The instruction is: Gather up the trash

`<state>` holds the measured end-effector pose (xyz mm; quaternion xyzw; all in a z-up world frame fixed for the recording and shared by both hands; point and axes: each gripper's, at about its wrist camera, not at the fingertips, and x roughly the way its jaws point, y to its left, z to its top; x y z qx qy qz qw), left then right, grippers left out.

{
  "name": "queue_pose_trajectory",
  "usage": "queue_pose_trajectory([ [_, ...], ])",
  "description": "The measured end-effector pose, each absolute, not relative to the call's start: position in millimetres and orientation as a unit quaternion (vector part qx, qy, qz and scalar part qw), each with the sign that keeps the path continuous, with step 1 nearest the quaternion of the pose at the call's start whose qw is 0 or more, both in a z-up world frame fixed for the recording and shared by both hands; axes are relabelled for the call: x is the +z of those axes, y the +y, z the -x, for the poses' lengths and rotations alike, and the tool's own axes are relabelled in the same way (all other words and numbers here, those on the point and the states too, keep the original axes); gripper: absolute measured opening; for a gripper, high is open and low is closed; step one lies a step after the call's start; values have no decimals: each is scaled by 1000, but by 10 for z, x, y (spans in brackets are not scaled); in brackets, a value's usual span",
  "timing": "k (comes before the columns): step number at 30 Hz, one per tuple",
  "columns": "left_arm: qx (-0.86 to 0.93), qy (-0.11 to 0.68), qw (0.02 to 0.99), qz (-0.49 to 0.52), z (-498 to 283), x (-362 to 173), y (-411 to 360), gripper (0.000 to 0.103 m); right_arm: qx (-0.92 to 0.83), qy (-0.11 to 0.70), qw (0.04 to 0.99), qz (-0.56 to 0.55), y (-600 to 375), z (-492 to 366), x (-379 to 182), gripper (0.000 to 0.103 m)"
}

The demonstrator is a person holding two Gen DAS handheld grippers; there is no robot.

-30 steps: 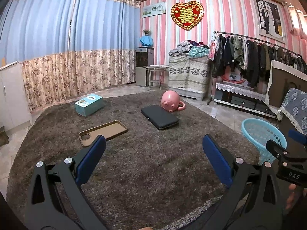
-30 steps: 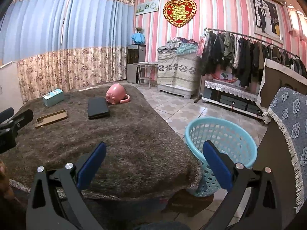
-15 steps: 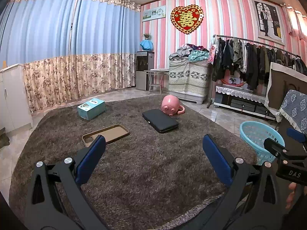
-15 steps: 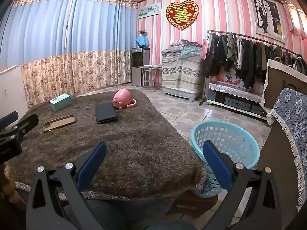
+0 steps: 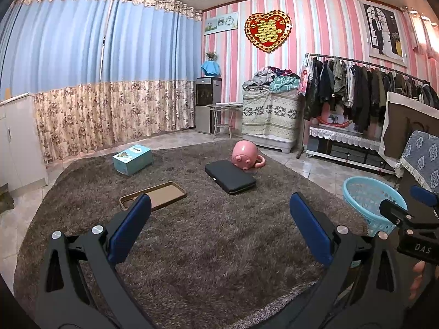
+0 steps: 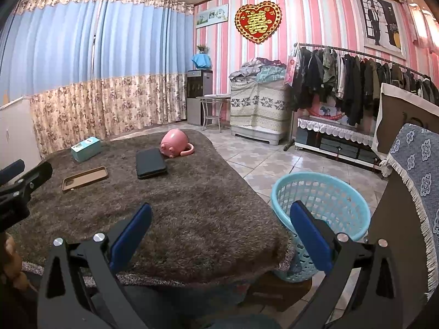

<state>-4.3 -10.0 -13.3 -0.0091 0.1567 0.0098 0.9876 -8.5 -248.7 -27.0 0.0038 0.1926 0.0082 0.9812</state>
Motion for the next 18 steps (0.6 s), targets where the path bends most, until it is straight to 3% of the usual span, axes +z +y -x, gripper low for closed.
queue_pose_trajectory([
  [18,15,156,988,13,25,-136,-91,98,8,192,981,-4,-2469,92,-267,99],
])
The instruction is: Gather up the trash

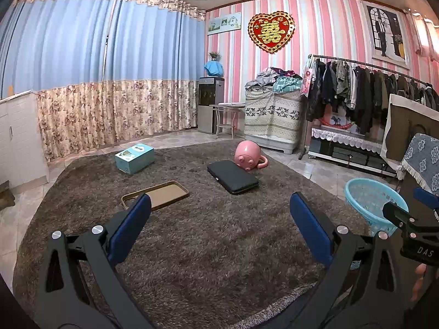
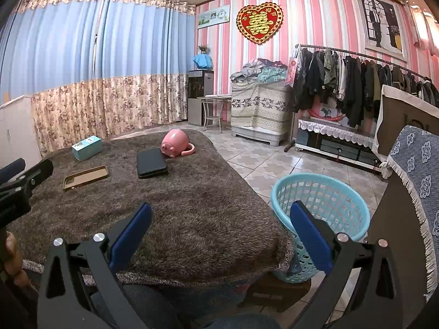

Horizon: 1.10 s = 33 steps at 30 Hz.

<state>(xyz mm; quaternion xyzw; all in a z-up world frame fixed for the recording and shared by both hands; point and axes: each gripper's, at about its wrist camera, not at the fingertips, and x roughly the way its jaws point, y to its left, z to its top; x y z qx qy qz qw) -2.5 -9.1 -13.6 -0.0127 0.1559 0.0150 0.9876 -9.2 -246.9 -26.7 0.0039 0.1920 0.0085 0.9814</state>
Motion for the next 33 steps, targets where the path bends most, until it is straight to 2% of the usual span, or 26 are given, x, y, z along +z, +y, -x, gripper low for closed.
queue_pose_trajectory([
  [33,17,161,987,14,22,-176,-139,98,9,190,982,-5,-2471,92,-275,99],
])
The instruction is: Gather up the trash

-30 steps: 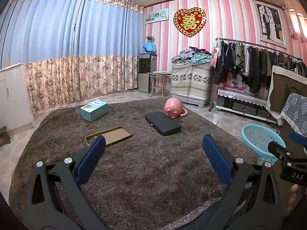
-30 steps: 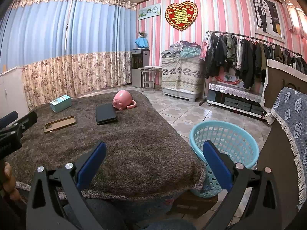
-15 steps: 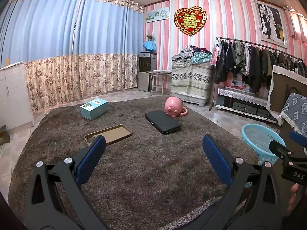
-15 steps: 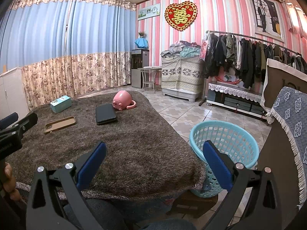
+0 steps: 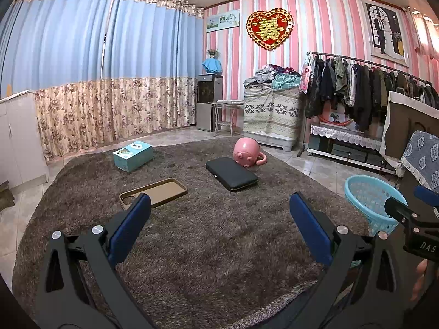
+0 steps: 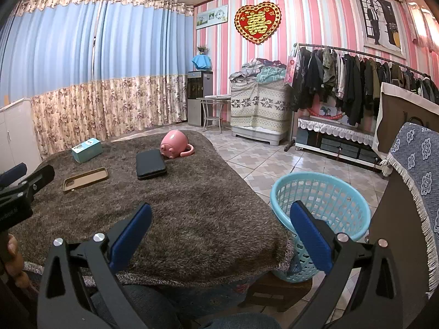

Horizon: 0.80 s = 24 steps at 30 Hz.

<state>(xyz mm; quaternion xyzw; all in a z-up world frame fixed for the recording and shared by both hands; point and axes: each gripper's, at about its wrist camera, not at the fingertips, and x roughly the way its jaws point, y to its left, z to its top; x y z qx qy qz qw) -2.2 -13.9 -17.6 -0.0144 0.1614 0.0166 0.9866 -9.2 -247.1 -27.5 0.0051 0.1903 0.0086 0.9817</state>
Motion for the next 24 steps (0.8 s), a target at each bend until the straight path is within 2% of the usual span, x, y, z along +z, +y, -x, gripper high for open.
queue_pose_trajectory([
  [24,15,161,987,14,29,-180,-152,98,9,191,982,-6,-2479,97,-282,99],
])
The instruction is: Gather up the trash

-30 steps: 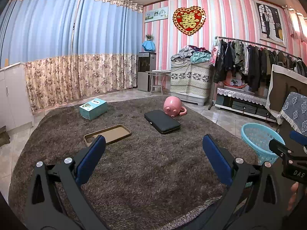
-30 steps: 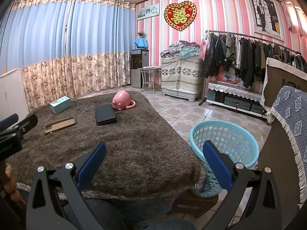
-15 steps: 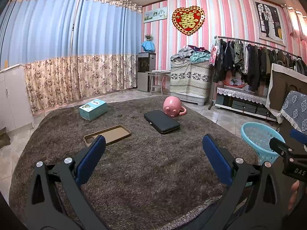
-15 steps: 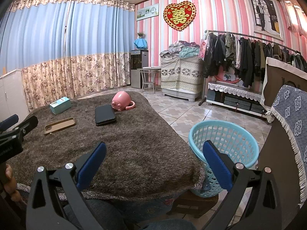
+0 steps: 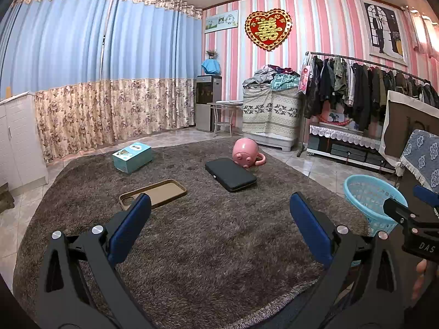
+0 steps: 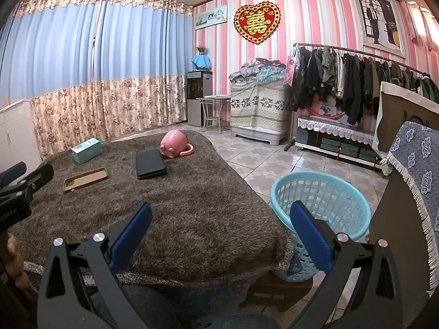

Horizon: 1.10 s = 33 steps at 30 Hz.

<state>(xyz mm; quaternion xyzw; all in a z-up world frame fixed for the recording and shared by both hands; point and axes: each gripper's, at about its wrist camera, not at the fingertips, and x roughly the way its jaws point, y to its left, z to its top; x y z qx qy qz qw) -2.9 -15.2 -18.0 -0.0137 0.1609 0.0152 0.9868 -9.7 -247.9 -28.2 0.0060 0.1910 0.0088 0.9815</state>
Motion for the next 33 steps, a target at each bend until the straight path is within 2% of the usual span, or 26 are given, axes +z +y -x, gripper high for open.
queue_pose_trajectory([
  [33,14,162,987,13,32,-171,-182,98,9,191,981,-7,-2485,105,-281,99],
])
